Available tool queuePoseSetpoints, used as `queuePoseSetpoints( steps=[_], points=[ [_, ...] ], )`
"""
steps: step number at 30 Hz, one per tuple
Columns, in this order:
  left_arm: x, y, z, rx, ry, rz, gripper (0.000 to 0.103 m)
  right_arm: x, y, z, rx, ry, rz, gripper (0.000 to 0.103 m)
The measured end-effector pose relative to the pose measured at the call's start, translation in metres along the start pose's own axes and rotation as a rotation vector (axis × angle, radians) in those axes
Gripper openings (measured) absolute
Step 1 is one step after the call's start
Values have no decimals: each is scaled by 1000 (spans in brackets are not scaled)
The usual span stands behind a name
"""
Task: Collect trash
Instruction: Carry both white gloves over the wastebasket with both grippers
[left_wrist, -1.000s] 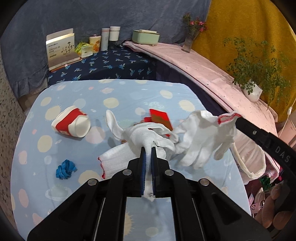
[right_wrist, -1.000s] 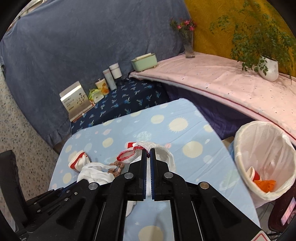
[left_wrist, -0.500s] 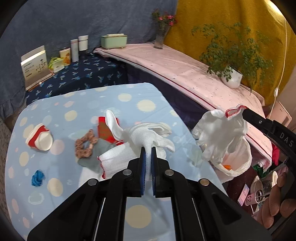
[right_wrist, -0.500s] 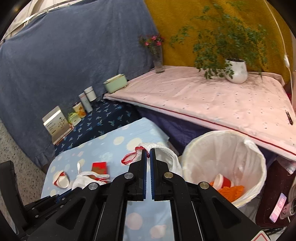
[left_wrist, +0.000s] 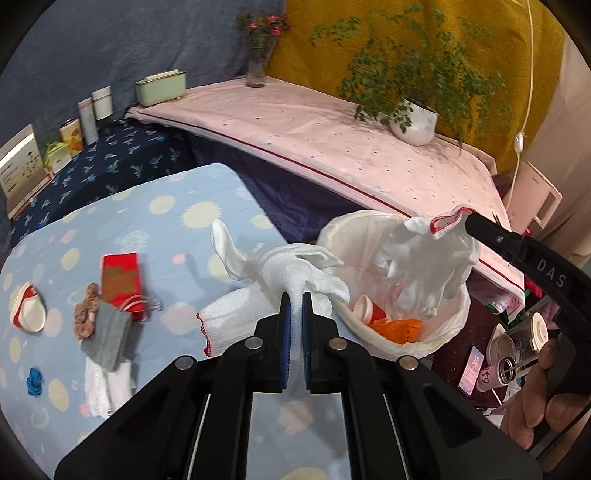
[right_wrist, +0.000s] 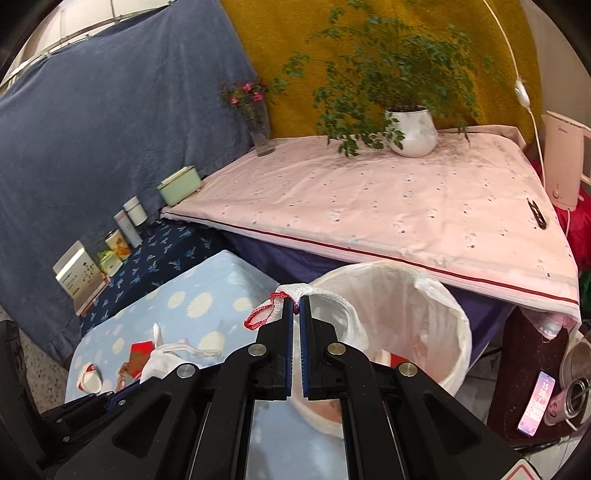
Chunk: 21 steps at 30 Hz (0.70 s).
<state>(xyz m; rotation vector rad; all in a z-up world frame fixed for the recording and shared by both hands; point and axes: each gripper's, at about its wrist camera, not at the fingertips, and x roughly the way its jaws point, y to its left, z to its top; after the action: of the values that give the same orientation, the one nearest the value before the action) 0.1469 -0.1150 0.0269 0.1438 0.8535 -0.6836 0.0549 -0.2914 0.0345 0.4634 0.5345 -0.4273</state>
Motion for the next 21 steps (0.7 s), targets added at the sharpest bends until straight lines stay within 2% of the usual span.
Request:
queuePoseSetpoints(
  steps=[10,21],
  points=[
    [29,-47,10,73,24,-53,5,11,-40,-2,52,15,-44,4],
    [58,-77,20,108,54,-87,5,27,-58,-1,76,37,-59,5]
  ],
)
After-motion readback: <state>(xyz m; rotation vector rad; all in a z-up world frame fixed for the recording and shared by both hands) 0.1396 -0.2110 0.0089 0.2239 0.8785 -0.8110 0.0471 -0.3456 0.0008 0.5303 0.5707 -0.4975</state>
